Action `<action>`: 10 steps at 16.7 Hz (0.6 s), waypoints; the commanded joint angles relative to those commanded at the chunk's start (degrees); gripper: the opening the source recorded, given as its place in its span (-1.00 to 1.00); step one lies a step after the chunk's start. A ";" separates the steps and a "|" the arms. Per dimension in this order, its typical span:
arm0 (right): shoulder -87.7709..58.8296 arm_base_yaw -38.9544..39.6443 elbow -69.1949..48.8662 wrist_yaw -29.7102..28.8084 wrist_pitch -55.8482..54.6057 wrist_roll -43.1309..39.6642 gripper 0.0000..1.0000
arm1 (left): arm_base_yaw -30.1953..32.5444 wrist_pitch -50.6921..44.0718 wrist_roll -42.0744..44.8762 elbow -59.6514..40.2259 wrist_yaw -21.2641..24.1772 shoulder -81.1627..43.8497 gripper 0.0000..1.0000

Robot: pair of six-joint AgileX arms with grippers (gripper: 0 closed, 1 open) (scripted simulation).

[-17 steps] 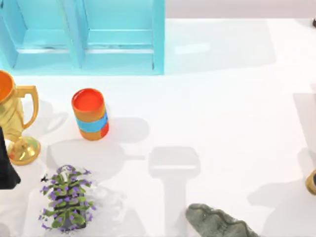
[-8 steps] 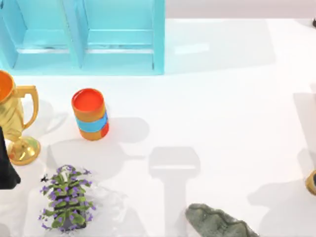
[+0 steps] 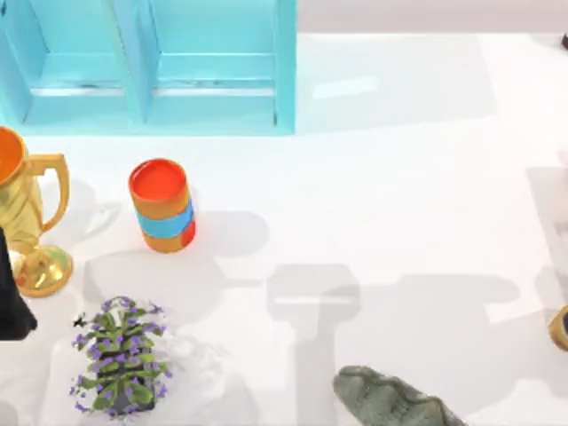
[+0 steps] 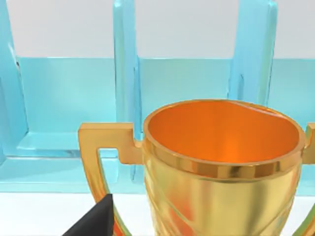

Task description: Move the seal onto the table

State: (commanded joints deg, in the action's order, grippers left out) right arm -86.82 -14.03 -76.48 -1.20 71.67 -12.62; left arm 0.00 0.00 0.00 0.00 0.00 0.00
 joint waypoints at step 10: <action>-1.32 14.14 -4.27 1.09 10.77 13.10 -1.00 | 0.00 0.00 0.00 0.00 0.00 0.00 1.00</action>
State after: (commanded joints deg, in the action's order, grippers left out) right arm -88.14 0.11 -80.74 -0.11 82.43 0.49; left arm 0.00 0.00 0.00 0.00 0.00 0.00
